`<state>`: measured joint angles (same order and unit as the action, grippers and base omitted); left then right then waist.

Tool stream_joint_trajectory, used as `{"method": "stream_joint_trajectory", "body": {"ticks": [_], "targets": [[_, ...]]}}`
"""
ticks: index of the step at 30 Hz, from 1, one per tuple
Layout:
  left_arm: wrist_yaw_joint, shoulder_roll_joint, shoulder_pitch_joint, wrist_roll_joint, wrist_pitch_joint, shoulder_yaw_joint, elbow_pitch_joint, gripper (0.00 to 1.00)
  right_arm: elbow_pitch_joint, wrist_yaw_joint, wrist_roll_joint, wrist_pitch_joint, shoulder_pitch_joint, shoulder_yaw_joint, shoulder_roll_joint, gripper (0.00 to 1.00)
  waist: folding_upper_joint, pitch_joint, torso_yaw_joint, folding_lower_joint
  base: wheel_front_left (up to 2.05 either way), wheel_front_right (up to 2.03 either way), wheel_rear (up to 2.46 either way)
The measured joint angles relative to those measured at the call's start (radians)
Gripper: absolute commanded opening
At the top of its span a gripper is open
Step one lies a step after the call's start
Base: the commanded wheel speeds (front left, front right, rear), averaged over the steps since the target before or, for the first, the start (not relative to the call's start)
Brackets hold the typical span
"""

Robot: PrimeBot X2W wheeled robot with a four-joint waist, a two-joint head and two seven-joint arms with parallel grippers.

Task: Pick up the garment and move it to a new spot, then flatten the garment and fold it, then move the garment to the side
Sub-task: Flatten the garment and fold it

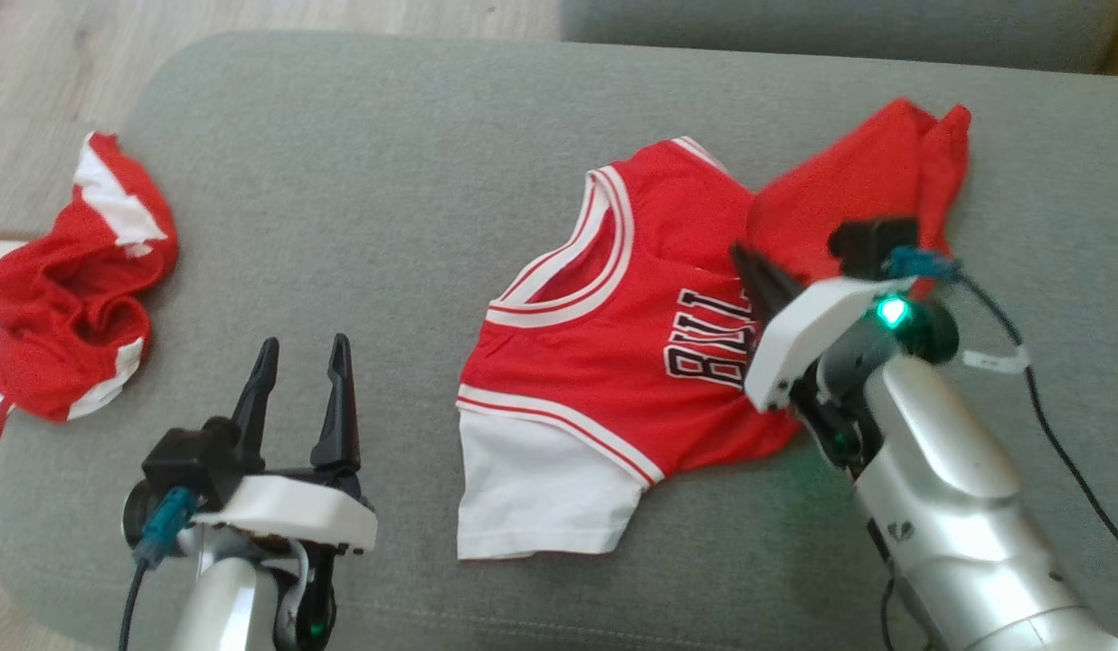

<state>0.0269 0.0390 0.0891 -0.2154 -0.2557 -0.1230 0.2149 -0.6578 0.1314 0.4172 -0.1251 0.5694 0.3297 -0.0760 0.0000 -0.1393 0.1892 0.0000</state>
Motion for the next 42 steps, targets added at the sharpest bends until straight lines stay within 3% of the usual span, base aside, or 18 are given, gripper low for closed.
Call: {"method": "stream_joint_trajectory", "body": {"ticks": [1, 2, 6, 11, 19, 22, 25, 31, 37, 42], "targets": [[0.0, 0.0, 0.0, -0.001, 0.0, -0.001, 0.002, 1.0, -0.034, 0.0, 0.0, -0.006, 0.002, 0.013, 0.0, 0.47, 0.0, -0.004, 0.007, 0.0, 0.0, 0.0, 0.0], [0.0, 0.0, 0.001, -0.006, 0.0, -0.002, 0.002, 1.0, -0.064, 0.0, 0.0, -0.007, 0.004, 0.022, 0.0, 1.0, 0.0, -0.008, 0.013, 0.0, 0.0, 0.0, 0.0], [-0.001, 0.0, 0.011, -0.009, 0.0, 0.0, 0.006, 1.0, -0.103, 0.0, 0.032, 0.042, 0.018, 0.056, 0.0, 1.0, 0.0, -0.019, 0.02, 0.0001, 0.0, 0.0, 0.0], [-0.005, 0.0, 0.017, -0.009, 0.0, 0.007, 0.006, 1.0, -0.016, 0.0, 0.07, 0.161, 0.035, 0.045, -0.02, 1.0, 0.0, -0.011, -0.009, 0.0, 0.0, 0.0, 0.0], [-0.019, 0.0, 0.017, -0.023, 0.0, -0.009, -0.001, 1.0, 0.101, 0.0, 0.096, 0.105, -0.007, -0.135, -0.246, 1.0, 0.0, 0.0, -0.046, 0.0, 0.0, 0.0, 0.0], [-0.02, 0.0, 0.017, -0.035, 0.0, -0.022, -0.001, 1.0, 0.108, 0.0, 0.095, 0.088, -0.045, -0.228, -0.297, 1.0, 0.0, -0.006, -0.04, 0.0, 0.0, 0.0, 0.0], [-0.02, 0.0, 0.017, -0.037, 0.0, -0.023, 0.0, 1.0, 0.131, 0.0, 0.091, 0.062, -0.069, -0.243, -0.315, 1.0, 0.0, -0.013, -0.031, 0.0, 0.0, 0.0, 0.0], [-0.021, 0.0, 0.018, -0.044, 0.0, -0.027, 0.002, 1.0, 0.19, 0.0, 0.156, -0.037, -0.066, -0.062, -0.309, 1.0, 0.0, -0.025, -0.018, 0.0, 0.0, 0.0, 0.0], [-0.02, 0.0, 0.023, -0.052, 0.0, -0.031, 0.013, 1.0, 0.166, 0.0, 0.239, -0.219, -0.007, 0.138, -0.313, 1.0, 0.0, -0.028, 0.006, 0.0001, 0.0, 0.0, 0.0], [-0.024, 0.0, 0.023, -0.06, 0.0, -0.035, 0.015, 1.0, 0.165, 0.0, 0.297, -0.303, 0.048, 0.224, -0.327, 1.0, 0.0, -0.023, 0.029, 0.0, 0.0, 0.0, 0.0]]}}
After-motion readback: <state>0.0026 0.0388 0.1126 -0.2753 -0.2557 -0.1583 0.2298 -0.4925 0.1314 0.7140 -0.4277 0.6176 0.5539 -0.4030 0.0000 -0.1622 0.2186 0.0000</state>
